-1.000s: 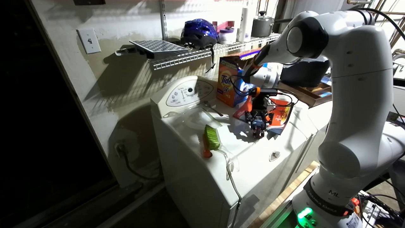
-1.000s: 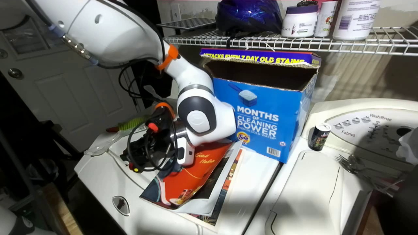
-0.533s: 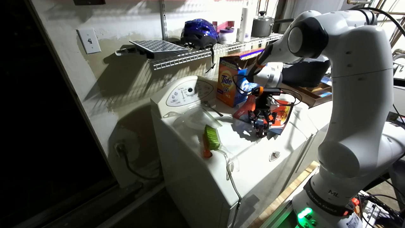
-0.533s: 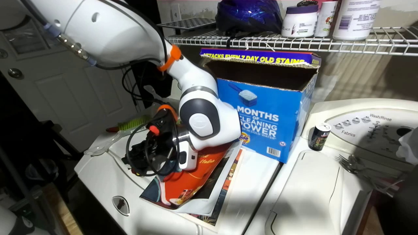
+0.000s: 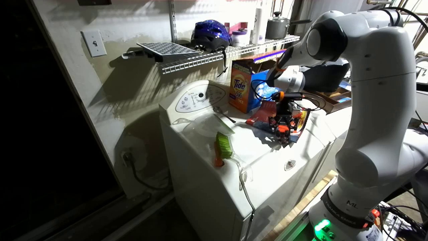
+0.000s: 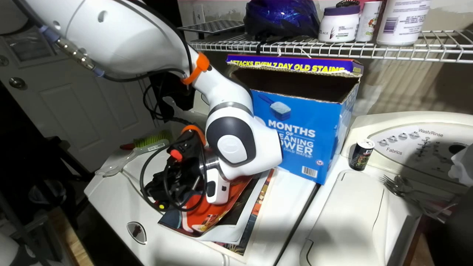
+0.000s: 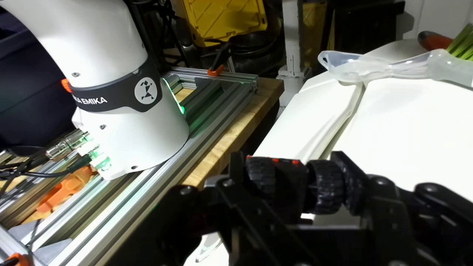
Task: Turn the toy car on the left over
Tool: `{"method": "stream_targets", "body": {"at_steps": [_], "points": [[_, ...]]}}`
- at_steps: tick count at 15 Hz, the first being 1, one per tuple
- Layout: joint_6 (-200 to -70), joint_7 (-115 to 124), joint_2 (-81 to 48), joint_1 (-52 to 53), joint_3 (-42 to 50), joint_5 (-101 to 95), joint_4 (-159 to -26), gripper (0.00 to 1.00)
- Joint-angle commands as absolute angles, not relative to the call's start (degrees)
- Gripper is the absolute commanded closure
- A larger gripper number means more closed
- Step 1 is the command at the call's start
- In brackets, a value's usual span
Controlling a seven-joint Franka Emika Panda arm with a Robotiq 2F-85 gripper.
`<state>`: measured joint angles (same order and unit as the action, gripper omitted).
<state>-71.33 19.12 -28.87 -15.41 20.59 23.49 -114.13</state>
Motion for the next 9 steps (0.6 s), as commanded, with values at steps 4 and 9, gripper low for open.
{"method": "stream_targets", "body": {"at_steps": [4,9], "points": [[-73.9,21.0,-28.2,-16.4,21.2,21.4,-114.0,0.65],[-74.5,21.3,-27.4,-16.4,21.6,19.8,-113.6,0.65]]}}
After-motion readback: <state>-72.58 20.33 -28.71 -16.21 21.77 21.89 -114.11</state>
